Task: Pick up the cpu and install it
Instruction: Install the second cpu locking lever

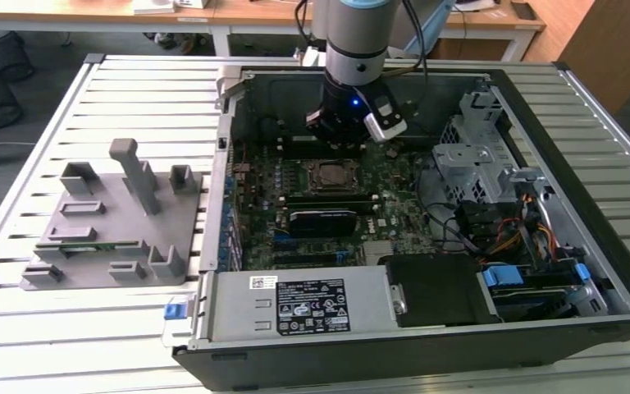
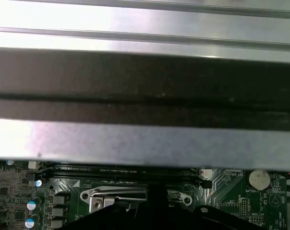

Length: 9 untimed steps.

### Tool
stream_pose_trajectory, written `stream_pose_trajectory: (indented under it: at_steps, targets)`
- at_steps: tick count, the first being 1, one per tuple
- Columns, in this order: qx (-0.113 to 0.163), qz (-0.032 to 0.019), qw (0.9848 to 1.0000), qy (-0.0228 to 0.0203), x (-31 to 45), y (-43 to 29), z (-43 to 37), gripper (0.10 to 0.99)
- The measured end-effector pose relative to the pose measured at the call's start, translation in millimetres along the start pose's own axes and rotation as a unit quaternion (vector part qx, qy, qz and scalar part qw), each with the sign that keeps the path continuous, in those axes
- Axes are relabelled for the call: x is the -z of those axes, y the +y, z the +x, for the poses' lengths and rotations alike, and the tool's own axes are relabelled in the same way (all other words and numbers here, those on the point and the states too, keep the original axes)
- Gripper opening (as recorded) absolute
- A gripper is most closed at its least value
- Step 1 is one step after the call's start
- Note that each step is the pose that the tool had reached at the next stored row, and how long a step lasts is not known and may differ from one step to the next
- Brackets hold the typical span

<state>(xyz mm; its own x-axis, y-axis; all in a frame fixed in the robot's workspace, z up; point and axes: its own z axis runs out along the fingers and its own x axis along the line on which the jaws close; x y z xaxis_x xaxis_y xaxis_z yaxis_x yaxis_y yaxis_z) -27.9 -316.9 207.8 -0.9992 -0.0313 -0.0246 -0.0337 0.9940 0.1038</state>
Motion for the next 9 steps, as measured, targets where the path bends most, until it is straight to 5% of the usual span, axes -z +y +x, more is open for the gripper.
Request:
stream_pose_trajectory:
  at_steps: [9]
  targets:
    - [0.000, 0.0000, 1.0000, -0.0001, 0.6, -5.6, 0.3, 0.106]
